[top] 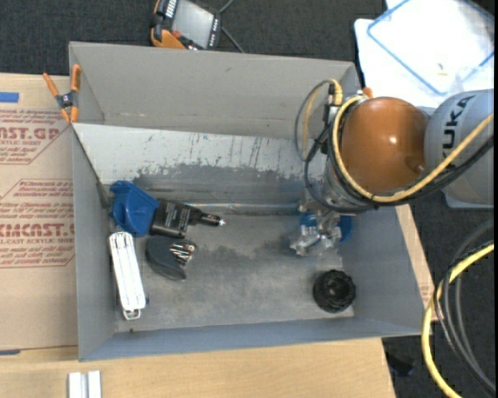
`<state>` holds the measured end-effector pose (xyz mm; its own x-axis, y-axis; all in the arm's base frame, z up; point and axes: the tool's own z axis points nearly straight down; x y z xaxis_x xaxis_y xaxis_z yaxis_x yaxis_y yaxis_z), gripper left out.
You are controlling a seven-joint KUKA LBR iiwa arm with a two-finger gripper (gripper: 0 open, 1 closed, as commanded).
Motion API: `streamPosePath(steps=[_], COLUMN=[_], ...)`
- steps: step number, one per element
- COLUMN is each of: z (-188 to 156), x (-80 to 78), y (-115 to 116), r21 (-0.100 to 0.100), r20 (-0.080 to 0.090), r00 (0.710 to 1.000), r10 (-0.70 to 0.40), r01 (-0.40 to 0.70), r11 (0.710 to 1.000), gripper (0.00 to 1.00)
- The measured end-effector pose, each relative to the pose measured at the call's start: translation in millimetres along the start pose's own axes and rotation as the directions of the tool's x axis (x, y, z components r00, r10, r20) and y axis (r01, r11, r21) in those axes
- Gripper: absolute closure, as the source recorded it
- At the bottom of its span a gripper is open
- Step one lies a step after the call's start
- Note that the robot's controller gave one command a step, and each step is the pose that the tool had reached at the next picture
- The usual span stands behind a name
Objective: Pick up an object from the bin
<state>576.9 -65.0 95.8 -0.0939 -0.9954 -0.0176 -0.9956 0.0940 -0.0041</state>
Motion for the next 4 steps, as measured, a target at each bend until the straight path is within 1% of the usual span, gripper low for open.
streamPosePath(steps=[1, 2, 3, 4], z=[4, 16, -13, -48], x=[6.8, 7.4, 17.9, 16.3], y=[1, -7, -8, -8], r21=[0.003, 0.002, 0.003, 0.002], r20=[0.002, 0.001, 0.005, 0.005], r00=[0.998, 0.983, 0.98, 0.973], r10=[0.057, -0.186, -0.199, -0.23], r01=[-0.057, 0.186, 0.199, 0.23], r11=[0.998, 0.983, 0.98, 0.973], gripper=[1.0, 1.0, 1.0, 0.0])
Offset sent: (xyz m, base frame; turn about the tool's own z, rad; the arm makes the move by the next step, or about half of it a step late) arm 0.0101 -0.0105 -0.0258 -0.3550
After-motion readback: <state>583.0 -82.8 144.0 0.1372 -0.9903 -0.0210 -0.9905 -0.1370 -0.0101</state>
